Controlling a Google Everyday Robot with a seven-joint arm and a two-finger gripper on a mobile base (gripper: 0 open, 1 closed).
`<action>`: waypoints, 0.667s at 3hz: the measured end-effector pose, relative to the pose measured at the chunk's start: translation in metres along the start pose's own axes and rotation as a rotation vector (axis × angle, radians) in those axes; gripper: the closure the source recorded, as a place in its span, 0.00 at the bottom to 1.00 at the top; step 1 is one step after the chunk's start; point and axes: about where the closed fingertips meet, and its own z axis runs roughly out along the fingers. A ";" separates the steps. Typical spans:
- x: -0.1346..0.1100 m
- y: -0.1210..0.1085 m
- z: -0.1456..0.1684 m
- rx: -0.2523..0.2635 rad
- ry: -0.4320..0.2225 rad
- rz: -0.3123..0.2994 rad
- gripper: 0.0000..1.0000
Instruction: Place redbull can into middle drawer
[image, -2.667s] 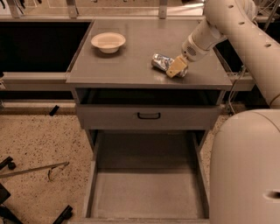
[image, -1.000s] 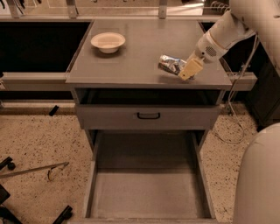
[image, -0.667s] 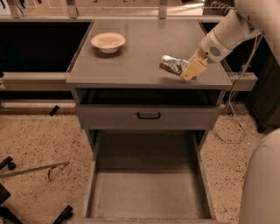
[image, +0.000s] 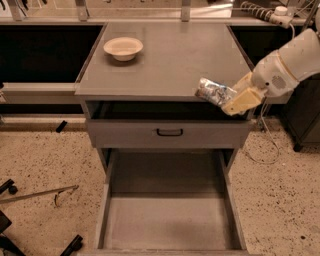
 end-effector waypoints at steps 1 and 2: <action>0.029 0.050 0.022 -0.087 -0.020 0.029 1.00; 0.049 0.096 0.053 -0.180 -0.007 0.032 1.00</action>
Offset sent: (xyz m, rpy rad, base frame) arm -0.1429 0.0477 -0.1161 0.0821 0.2405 0.1450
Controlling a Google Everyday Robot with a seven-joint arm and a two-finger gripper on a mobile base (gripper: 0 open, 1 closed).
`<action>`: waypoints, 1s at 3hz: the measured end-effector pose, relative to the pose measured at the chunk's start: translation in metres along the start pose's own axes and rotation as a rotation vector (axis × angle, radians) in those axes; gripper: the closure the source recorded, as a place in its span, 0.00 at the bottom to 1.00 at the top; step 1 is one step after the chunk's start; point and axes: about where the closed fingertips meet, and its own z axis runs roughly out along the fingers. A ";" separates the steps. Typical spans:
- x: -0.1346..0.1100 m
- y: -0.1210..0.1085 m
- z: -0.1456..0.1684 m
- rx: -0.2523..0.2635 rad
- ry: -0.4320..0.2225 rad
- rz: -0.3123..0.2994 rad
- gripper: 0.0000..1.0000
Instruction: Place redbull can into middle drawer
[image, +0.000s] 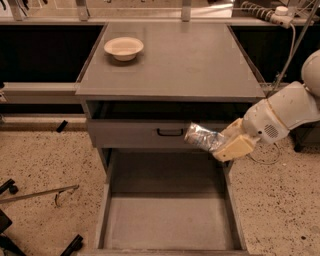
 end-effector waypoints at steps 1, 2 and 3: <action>0.005 0.031 0.034 -0.106 -0.009 -0.029 1.00; 0.006 0.034 0.037 -0.114 -0.007 -0.030 1.00; 0.010 0.040 0.052 -0.094 -0.006 -0.026 1.00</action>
Offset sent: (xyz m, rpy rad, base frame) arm -0.0265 0.0240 -0.0220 0.0365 0.0505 0.0774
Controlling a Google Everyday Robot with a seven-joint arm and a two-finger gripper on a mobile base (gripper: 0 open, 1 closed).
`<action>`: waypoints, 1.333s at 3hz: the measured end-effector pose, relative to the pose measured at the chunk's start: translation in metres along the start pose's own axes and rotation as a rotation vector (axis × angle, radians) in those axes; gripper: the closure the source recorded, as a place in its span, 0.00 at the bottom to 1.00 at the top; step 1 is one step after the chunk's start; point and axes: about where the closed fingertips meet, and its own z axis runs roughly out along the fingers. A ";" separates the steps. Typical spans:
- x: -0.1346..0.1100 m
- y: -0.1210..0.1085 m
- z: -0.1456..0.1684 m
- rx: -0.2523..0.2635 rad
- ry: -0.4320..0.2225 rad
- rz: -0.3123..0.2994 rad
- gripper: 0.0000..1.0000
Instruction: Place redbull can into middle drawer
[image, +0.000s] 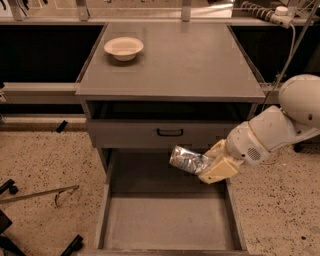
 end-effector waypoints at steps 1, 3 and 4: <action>0.010 0.008 0.028 0.058 -0.015 0.020 1.00; 0.047 0.030 0.156 0.055 -0.040 0.168 1.00; 0.044 0.015 0.157 0.121 -0.065 0.173 1.00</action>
Offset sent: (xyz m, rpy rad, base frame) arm -0.0048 0.0830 -0.1714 0.0723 -0.0500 -0.3775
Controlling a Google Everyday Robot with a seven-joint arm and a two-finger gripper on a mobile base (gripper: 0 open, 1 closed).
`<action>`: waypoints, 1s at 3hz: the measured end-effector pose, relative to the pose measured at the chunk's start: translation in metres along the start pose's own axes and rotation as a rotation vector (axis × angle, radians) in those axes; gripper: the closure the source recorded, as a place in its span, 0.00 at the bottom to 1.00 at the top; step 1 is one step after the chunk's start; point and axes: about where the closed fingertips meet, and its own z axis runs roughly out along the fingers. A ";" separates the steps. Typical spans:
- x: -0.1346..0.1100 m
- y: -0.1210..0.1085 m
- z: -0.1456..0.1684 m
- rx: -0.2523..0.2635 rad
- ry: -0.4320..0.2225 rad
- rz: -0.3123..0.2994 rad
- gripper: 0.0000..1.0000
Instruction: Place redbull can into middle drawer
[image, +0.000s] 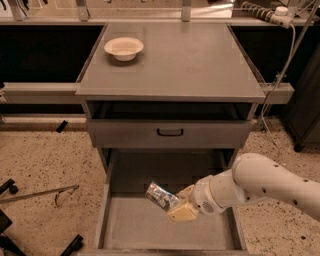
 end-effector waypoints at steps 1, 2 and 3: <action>-0.001 -0.002 0.005 0.000 -0.002 0.000 1.00; -0.011 -0.025 0.029 0.021 -0.030 0.006 1.00; -0.028 -0.063 0.064 0.057 -0.065 0.023 1.00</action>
Offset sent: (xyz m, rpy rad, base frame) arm 0.0812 0.0388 -0.0502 0.0469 -0.0611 -0.0758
